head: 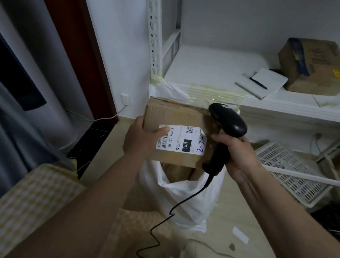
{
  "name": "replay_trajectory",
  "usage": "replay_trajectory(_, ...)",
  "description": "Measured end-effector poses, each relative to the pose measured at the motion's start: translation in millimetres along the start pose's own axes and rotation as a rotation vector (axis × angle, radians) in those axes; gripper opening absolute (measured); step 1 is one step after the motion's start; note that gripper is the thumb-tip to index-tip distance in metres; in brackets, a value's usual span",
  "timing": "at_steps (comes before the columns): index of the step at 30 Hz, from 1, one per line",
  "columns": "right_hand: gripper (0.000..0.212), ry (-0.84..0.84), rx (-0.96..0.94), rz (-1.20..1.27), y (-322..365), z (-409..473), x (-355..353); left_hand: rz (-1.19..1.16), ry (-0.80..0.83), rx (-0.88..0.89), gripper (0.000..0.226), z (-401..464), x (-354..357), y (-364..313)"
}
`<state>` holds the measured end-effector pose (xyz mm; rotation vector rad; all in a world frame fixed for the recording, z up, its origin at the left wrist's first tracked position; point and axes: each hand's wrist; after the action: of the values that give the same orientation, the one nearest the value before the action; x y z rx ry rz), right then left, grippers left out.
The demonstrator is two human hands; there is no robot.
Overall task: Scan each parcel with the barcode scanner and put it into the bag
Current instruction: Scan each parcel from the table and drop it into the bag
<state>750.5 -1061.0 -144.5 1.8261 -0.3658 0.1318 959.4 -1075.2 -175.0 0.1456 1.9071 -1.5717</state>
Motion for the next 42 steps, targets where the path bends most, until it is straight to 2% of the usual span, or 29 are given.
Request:
replay_trajectory(2, 0.022, 0.018, 0.013, 0.012, 3.4, 23.0, 3.6, 0.037, -0.018, -0.003, 0.062, 18.1, 4.2, -1.7)
replay_trajectory(8, 0.023, 0.068, 0.096, 0.01, -0.3, 101.0, 18.9, 0.024, -0.12, -0.042, 0.04, 65.3, 27.8, -2.2)
replay_trajectory(13, 0.021, 0.109, 0.204, -0.027, -8.9, 173.6, 18.3, 0.086, -0.154, -0.114, 0.039, 109.8, 67.3, 1.5)
replay_trajectory(18, 0.02, 0.118, 0.266, -0.086, -13.9, 247.4, -5.3, 0.126, -0.028, -0.311, 0.047, 145.3, 138.9, 3.7)
replay_trajectory(20, 0.018, 0.151, 0.286, -0.175, -21.1, 274.2, -15.2, 0.037, 0.072, -0.433, 0.057, 150.1, 168.1, 14.8)
replay_trajectory(22, 0.016, 0.154, 0.317, -0.29, -33.0, 299.3, -21.7, -0.101, 0.128, -0.546, 0.058, 150.1, 193.2, 30.0)
replay_trajectory(26, 0.023, 0.194, 0.409, -0.494, -61.2, 338.3, -13.7, -0.131, 0.081, -0.743, 0.045, 149.9, 214.4, 56.0)
replay_trajectory(29, 0.025, 0.285, 0.451, -0.574, -80.1, 351.8, 8.7, -0.129, 0.039, -0.77, 0.038, 152.8, 206.7, 68.4)
replay_trajectory(31, 0.026, 0.348, 0.481, -0.597, -89.0, 355.2, 26.5, -0.085, -0.01, -0.799, 0.042, 156.0, 195.9, 74.5)
replay_trajectory(35, 0.012, 0.431, 0.506, -0.624, -101.2, 350.5, 51.0, -0.016, -0.05, -0.895, 0.072, 160.7, 175.4, 78.9)
replay_trajectory(38, 0.023, 0.474, 0.529, -0.595, -106.0, 340.1, 57.9, 0.13, -0.067, -0.835, 0.076, 163.1, 165.2, 79.6)
replay_trajectory(42, 0.018, 0.533, 0.546, -0.629, -101.7, 321.4, 64.7, 0.433, 0.069, -0.581, 0.048, 148.5, 152.7, 72.5)
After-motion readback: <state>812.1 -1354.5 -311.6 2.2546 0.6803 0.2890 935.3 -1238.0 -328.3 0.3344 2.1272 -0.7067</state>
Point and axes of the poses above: each hand's wrist, its own z-axis towards the middle knuckle, its own x-axis out of the palm, y = z × x
